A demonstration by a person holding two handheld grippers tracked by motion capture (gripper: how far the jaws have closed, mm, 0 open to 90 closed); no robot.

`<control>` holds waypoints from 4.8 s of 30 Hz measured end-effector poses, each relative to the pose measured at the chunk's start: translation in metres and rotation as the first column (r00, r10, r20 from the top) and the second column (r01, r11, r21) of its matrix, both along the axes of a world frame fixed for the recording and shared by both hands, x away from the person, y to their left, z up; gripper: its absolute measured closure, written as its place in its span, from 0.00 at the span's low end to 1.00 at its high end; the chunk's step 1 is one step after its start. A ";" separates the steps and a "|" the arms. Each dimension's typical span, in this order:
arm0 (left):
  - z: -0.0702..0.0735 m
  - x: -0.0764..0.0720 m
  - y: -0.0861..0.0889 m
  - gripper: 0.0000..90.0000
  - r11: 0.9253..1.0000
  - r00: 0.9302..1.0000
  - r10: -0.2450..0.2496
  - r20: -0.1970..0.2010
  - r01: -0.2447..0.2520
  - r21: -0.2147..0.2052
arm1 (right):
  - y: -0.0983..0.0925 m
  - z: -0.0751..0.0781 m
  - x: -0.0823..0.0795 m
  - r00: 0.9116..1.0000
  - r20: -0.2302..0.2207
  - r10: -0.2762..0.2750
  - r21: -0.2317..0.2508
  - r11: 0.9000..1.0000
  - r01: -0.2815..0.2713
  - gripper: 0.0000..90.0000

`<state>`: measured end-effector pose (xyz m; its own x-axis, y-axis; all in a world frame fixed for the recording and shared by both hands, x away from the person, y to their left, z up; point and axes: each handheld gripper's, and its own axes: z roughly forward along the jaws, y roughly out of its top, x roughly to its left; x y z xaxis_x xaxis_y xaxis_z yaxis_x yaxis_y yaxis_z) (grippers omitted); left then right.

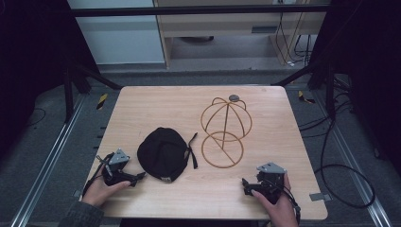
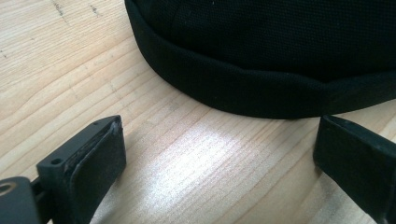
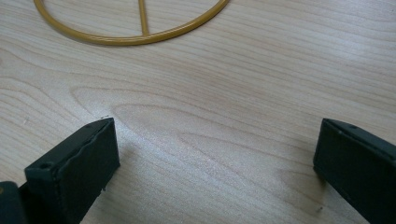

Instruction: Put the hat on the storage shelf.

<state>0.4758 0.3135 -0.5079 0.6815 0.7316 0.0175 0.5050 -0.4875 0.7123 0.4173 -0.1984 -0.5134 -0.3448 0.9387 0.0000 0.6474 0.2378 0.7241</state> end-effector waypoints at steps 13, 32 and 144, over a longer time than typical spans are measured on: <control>0.012 -0.010 -0.003 0.05 0.999 0.999 -0.036 -0.028 0.036 -0.007 | 0.000 0.000 0.000 1.000 0.001 0.001 0.001 1.000 -0.001 0.00; 0.054 -0.024 -0.039 0.06 0.992 0.992 -0.122 0.007 0.122 0.002 | 0.000 0.000 0.000 1.000 0.000 0.001 0.000 1.000 -0.001 0.00; 0.293 0.012 -0.071 0.82 0.942 0.922 -0.336 0.193 0.331 0.060 | 0.003 0.000 0.009 1.000 0.001 -0.013 -0.001 1.000 0.013 0.00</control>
<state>0.4881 0.2425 -0.2149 0.8666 0.4603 0.1925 0.1603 -0.6223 0.7662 0.4266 -0.1950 -0.5133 -0.3325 0.9431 -0.0018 0.6496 0.2304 0.7246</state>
